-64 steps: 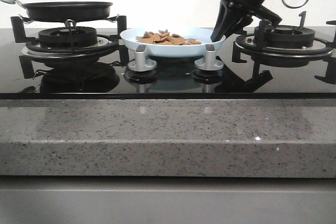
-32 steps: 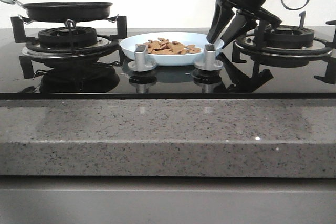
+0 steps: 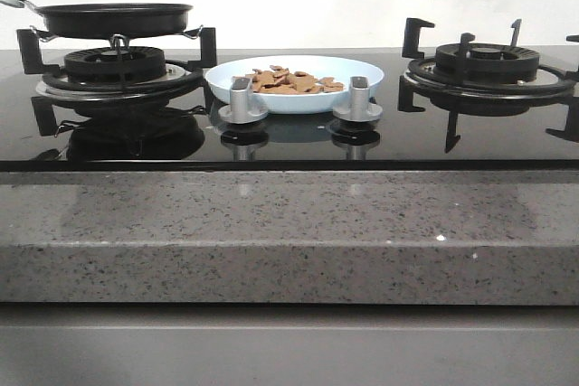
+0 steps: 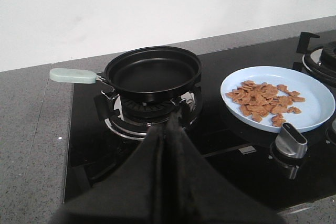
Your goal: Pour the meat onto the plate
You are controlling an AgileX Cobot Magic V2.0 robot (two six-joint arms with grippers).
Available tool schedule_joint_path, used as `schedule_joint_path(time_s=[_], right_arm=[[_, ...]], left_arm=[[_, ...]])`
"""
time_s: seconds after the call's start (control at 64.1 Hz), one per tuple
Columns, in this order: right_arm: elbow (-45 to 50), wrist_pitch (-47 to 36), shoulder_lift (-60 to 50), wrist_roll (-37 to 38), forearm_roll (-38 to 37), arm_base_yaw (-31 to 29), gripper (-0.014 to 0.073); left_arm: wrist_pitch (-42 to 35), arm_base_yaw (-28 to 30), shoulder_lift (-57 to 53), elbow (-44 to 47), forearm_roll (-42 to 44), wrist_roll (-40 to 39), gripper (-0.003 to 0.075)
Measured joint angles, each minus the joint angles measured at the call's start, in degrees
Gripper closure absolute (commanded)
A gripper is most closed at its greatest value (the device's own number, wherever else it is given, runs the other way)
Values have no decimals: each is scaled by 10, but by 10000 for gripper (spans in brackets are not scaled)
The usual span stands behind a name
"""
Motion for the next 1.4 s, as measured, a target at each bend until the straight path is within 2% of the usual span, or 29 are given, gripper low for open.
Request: schedule_joint_path(time_s=[0.14, 0.296, 0.499, 0.827, 1.014, 1.17, 1.404], right_arm=[[3, 4, -44, -3, 0, 1, 670], [52, 5, -115, -3, 0, 1, 662], [210, -2, -248, -8, 0, 1, 662], [520, -161, -505, -55, 1, 1, 662], [670, -219, -638, -79, 1, 1, 662], [771, -272, -751, -96, 1, 1, 662], [862, -318, -868, -115, 1, 1, 662]], left_arm=[[0, 0, 0, 0, 0, 0, 741], [0, 0, 0, 0, 0, 0, 741], [0, 0, 0, 0, 0, 0, 741], [0, 0, 0, 0, 0, 0, 741], [0, 0, 0, 0, 0, 1, 741], [0, 0, 0, 0, 0, 1, 741], [0, 0, 0, 0, 0, 1, 741]])
